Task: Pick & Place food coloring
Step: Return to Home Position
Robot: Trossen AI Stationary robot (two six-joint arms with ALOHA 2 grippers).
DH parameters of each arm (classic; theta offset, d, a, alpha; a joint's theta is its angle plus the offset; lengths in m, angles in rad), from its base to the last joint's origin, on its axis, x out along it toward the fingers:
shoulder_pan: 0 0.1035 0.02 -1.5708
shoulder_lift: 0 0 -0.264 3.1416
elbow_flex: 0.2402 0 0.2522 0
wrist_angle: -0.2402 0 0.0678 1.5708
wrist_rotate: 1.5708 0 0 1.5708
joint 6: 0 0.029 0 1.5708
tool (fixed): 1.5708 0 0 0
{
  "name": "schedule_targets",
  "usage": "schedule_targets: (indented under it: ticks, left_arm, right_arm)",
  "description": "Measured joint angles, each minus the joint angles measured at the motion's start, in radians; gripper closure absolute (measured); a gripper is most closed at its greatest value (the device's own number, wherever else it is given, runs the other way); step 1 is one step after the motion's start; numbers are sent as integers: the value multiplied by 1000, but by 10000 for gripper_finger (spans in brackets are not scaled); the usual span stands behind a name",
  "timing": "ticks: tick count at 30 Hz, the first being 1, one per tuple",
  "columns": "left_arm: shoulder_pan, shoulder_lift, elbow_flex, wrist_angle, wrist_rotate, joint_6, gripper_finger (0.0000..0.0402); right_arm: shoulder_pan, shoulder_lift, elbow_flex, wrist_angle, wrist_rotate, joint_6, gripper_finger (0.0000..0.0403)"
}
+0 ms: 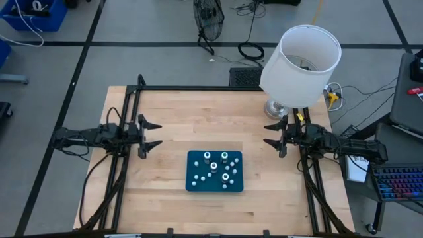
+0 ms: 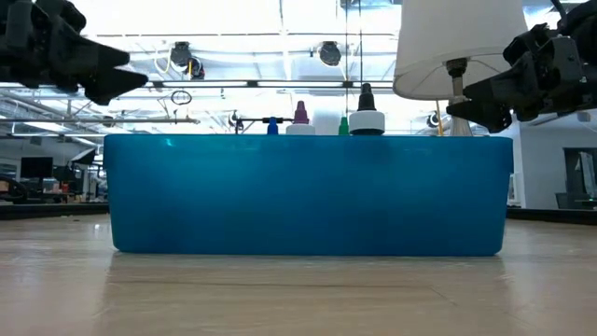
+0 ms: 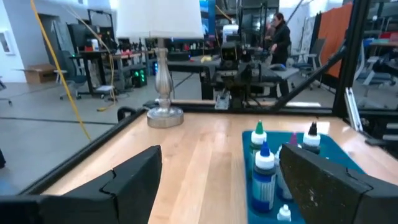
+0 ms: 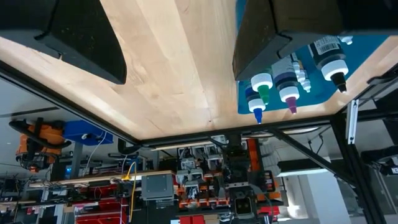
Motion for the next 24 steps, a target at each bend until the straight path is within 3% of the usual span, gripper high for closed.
schedule_targets:
  ticks: [10, 24]
  left_arm:
    - [0, 0, -51, 10, 5, 0, 91]
    - [0, 19, -54, -4, 175, -20, 78]
  right_arm:
    - [0, 0, 0, 1, 0, 1, 120]
    - [0, 0, 0, 2, 0, 1, 122]
